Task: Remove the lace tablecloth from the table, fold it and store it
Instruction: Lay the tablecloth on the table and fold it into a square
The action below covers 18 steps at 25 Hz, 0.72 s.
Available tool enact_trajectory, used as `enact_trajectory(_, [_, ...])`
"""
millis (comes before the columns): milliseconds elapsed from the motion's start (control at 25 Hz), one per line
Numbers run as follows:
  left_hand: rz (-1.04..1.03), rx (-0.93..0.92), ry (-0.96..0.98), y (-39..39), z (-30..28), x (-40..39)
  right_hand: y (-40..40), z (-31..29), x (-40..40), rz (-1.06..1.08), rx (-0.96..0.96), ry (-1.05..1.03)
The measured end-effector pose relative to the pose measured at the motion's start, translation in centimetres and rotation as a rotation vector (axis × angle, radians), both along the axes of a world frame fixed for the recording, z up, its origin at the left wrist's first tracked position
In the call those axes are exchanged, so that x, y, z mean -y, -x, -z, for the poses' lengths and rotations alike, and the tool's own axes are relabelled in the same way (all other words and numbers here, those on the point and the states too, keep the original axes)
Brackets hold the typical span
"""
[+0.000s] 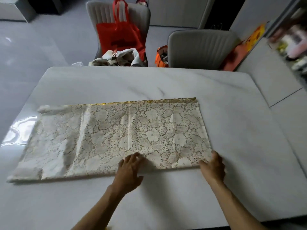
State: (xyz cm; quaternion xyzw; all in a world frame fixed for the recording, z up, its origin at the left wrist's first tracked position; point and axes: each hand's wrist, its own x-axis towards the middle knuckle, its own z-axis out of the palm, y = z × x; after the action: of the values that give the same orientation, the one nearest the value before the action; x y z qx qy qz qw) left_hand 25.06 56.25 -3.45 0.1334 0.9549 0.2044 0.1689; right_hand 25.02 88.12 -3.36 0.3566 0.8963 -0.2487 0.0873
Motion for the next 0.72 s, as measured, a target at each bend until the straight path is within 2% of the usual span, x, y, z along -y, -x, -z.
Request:
enact_trajectory(80, [0.037,0.000,0.134,0.2,0.8,-2.6,0.5,0.5,-2.5,0.150,-0.016,0.167])
enact_trajectory(200, [0.011,-0.059,0.150,-0.1,1.1,-4.1,1.3,0.4,-4.5,0.261,-0.093,0.406])
enact_trajectory(320, [0.009,-0.047,0.153,-0.3,0.7,-5.0,1.2,-0.1,-5.6,0.117,-0.205,0.421])
enact_trajectory(400, [0.009,-0.050,0.113,0.0,-0.1,-6.6,0.7,-0.7,-4.8,0.007,-0.315,0.505])
enact_trajectory(480, [0.030,-0.050,0.022,0.6,-1.0,-9.7,0.1,-0.9,-4.3,0.026,-0.392,0.610])
enact_trajectory(560, [0.059,-0.042,-0.090,1.2,-1.8,-12.9,0.3,-0.8,-4.8,0.179,-0.364,0.678])
enact_trajectory(640, [0.101,-0.043,-0.119,1.5,-2.1,-15.2,0.6,-0.6,-6.3,0.289,-0.254,0.713])
enact_trajectory(720, [0.155,-0.029,-0.089,1.3,-2.0,-16.3,0.7,-0.4,-7.7,0.222,-0.162,0.688])
